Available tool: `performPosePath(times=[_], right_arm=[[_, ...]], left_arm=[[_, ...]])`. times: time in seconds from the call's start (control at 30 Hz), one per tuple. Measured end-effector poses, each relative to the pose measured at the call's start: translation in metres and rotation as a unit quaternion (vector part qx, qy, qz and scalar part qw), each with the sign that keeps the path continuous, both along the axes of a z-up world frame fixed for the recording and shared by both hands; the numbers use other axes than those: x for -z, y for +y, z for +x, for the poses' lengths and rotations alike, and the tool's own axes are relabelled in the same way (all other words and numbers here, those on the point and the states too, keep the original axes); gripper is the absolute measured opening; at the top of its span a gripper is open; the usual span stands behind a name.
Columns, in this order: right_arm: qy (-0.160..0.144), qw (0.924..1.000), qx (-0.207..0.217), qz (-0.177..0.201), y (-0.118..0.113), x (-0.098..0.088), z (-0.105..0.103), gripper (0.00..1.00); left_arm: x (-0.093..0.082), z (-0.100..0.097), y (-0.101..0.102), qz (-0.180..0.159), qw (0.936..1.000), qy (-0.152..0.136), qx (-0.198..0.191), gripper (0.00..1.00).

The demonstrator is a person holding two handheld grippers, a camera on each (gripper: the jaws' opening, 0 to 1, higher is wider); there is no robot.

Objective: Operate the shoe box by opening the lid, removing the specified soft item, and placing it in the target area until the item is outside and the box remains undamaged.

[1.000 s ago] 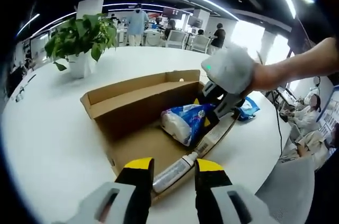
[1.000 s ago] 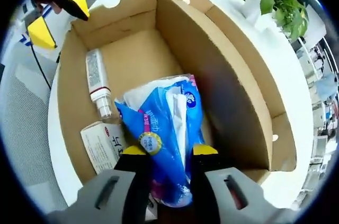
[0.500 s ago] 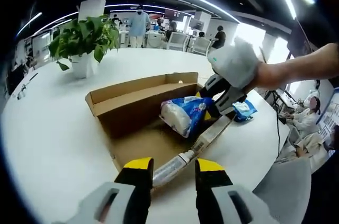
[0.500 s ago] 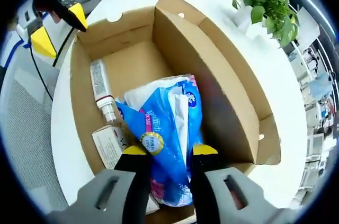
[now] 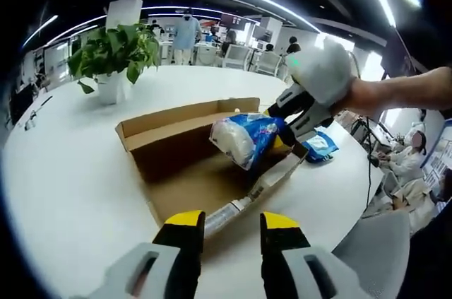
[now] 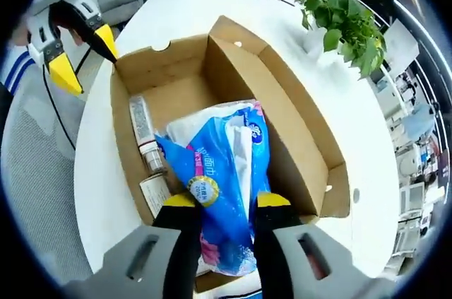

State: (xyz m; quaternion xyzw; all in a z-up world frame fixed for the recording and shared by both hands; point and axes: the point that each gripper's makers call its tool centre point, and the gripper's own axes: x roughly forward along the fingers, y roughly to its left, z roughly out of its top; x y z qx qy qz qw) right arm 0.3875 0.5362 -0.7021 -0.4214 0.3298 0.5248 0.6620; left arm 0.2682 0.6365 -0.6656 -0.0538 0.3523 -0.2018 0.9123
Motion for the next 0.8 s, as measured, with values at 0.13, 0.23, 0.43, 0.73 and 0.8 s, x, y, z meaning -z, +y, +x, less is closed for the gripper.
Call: performPosePath(times=[0.13, 0.23, 0.43, 0.73, 0.8], right_arm=[[-0.008, 0.9999, -0.005, -0.002, -0.001, -0.004, -0.002, 0.24], [-0.016, 0.9999, -0.005, 0.002, -0.003, -0.01, -0.002, 0.24], [-0.032, 0.9994, -0.002, 0.008, -0.009, -0.023, 0.0, 0.24], [-0.054, 0.9983, 0.017, 0.016, -0.031, -0.042, 0.005, 0.24], [-0.06, 0.9979, 0.021, 0.016, -0.038, -0.047, 0.007, 0.24]], left_arm=[[-0.002, -0.002, -0.003, -0.003, 1.0, 0.0, 0.0, 0.31], [-0.004, -0.003, -0.006, -0.004, 1.0, -0.002, 0.002, 0.31], [-0.006, -0.004, -0.01, -0.004, 1.0, -0.003, 0.006, 0.31], [-0.008, -0.006, -0.02, -0.006, 0.9998, -0.004, 0.016, 0.31], [-0.008, -0.006, -0.023, -0.006, 0.9998, -0.004, 0.019, 0.31]])
